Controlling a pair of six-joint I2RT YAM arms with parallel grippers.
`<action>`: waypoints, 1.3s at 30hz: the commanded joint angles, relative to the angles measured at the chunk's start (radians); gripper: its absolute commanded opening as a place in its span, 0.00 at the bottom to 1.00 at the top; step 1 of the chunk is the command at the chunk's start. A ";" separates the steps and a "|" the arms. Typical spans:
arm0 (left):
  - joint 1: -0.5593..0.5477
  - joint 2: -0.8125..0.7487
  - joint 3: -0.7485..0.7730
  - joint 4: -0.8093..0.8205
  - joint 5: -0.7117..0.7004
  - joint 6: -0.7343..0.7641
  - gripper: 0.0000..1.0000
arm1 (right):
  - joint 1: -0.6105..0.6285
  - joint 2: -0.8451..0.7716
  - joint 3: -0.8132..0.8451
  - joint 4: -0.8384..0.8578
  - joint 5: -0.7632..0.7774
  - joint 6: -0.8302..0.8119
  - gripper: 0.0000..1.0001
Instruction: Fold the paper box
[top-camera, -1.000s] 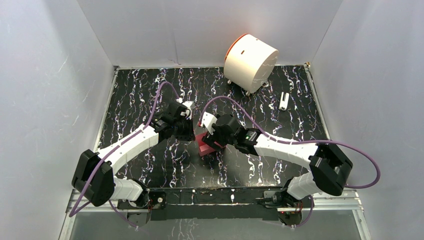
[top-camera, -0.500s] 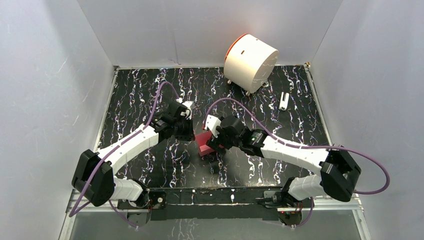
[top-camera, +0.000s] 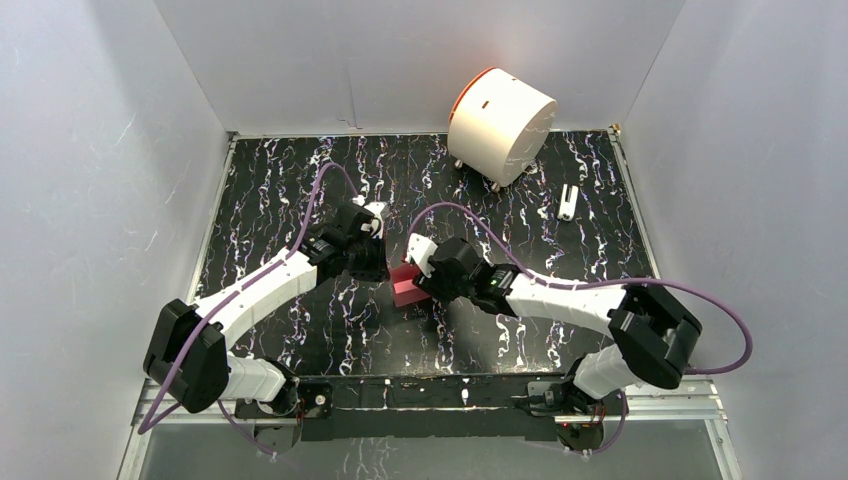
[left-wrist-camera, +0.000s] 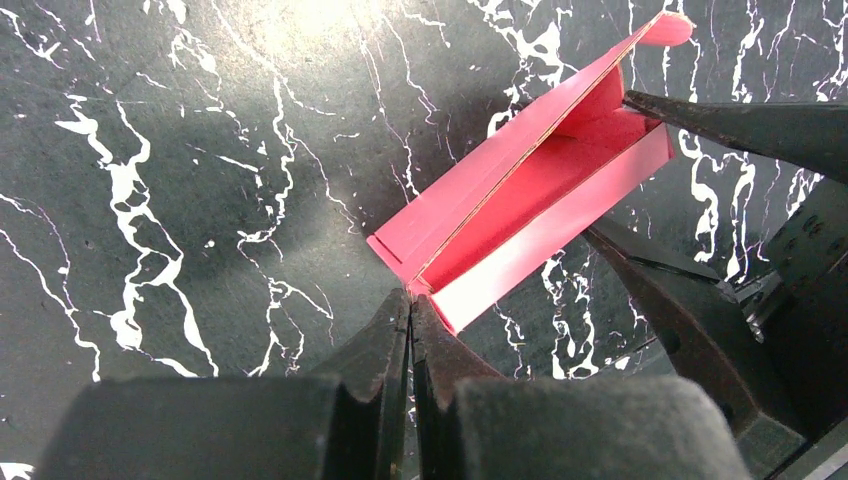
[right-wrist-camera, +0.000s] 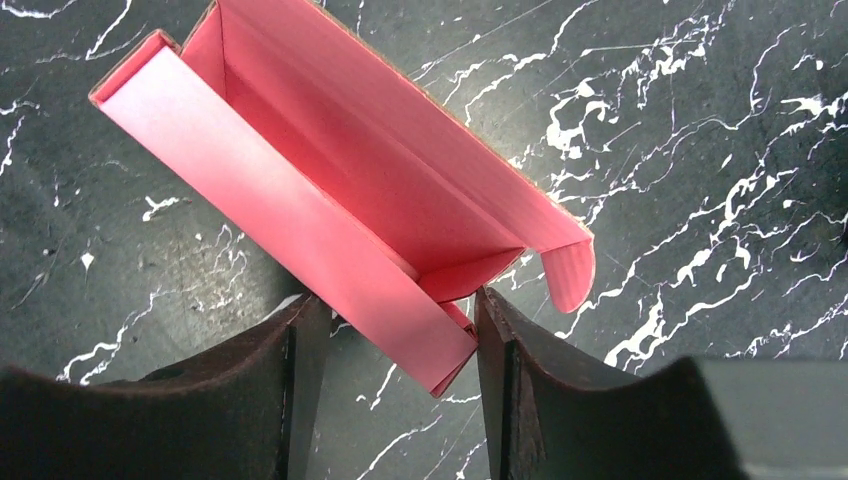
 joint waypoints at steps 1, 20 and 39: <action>-0.017 -0.033 0.014 -0.020 0.053 0.006 0.00 | 0.006 0.038 0.039 0.179 0.011 0.038 0.56; -0.032 -0.038 -0.039 0.051 -0.084 -0.102 0.00 | 0.086 0.140 0.080 0.254 0.145 0.201 0.48; -0.043 -0.026 -0.102 0.091 -0.175 -0.103 0.00 | 0.109 0.158 0.098 0.278 0.171 0.239 0.49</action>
